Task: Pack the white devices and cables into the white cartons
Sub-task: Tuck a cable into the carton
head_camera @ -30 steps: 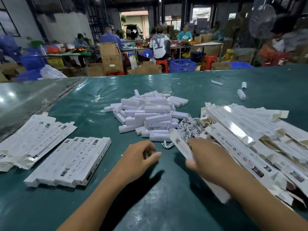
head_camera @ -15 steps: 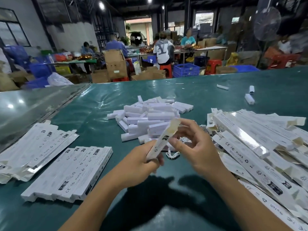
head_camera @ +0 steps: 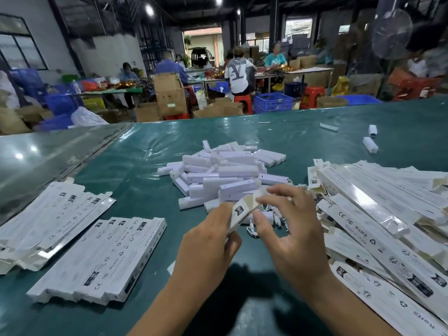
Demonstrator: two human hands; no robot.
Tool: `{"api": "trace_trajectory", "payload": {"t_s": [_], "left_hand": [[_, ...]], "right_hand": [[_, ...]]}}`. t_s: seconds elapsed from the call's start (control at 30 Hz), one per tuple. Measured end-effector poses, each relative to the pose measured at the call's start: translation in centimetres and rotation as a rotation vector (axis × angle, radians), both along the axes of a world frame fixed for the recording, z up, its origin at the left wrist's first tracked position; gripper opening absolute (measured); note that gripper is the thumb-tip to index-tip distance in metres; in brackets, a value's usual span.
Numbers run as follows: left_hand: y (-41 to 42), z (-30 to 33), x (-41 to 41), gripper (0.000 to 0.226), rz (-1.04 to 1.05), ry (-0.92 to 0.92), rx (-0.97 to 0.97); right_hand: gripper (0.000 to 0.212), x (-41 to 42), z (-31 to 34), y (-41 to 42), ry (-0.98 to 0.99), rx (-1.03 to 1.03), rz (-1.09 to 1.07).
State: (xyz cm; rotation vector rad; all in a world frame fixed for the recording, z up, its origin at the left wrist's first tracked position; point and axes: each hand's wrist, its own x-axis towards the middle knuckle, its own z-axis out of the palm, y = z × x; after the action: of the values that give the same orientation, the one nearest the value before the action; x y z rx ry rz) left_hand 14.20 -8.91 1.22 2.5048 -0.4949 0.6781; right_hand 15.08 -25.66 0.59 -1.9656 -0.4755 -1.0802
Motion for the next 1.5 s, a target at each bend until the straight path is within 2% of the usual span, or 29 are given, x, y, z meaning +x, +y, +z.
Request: {"api": "trace_trajectory", "payload": {"t_s": [0.2, 0.4, 0.53, 0.6, 0.73, 0.83, 0.9, 1.0, 1.1, 1.2, 1.27, 1.37, 1.43, 1.5], "left_hand": [[0.0, -0.2, -0.1, 0.028, -0.026, -0.041, 0.006], [0.0, -0.2, -0.1, 0.028, -0.008, -0.030, -0.021], [0.0, 0.0, -0.2, 0.027, 0.007, 0.004, -0.041], [-0.1, 0.1, -0.3, 0.025, 0.003, 0.004, -0.049], [-1.0, 0.1, -0.8, 0.021, -0.019, -0.016, 0.008], [-1.5, 0.1, -1.1, 0.022, -0.022, -0.034, 0.085], [-1.5, 0.0, -1.1, 0.024, -0.012, -0.039, 0.101], [-1.1, -0.1, -0.8, 0.023, 0.002, -0.027, 0.132], [-0.9, -0.7, -0.4, 0.022, 0.033, 0.059, 0.172], [-0.6, -0.9, -0.2, 0.022, 0.068, 0.099, 0.162], [-0.4, -0.9, -0.1, 0.022, 0.070, 0.091, 0.171], [-0.6, -0.8, -0.2, 0.017, 0.068, 0.079, 0.214], [-0.9, -0.8, -0.3, 0.016, 0.079, 0.073, 0.243], [-1.0, -0.7, -0.3, 0.015, 0.093, 0.072, 0.261]], "right_hand": [[0.028, -0.5, 0.1, 0.4, -0.018, -0.092, -0.063], [0.033, -0.7, 0.6, 0.4, 0.062, -0.175, 0.021], [0.035, -0.5, 0.6, -0.1, 0.012, -0.260, 0.068], [0.030, -0.5, 0.5, -0.1, 0.059, -0.148, 0.130], [0.010, -0.2, 0.4, 0.3, 0.193, 0.282, 0.196], [0.018, 0.1, 0.3, 0.3, 0.231, 0.400, 0.134], [0.024, 0.4, 0.2, -0.1, 0.370, 0.458, 0.166], [0.009, 1.0, 0.1, -0.5, 0.659, 0.567, 0.412], [0.026, 0.7, -0.3, 0.1, 0.655, 0.482, 0.451], [0.024, 0.1, -0.5, 0.9, 0.591, 0.353, 0.433], [0.036, -0.1, -0.7, 0.9, 0.571, 0.342, 0.416], [0.017, 0.0, -0.5, 0.8, 0.525, 0.342, 0.392], [0.033, 0.1, -0.5, 0.7, 0.527, 0.356, 0.410], [0.039, 0.1, -0.2, 0.7, 0.540, 0.381, 0.396]]}}
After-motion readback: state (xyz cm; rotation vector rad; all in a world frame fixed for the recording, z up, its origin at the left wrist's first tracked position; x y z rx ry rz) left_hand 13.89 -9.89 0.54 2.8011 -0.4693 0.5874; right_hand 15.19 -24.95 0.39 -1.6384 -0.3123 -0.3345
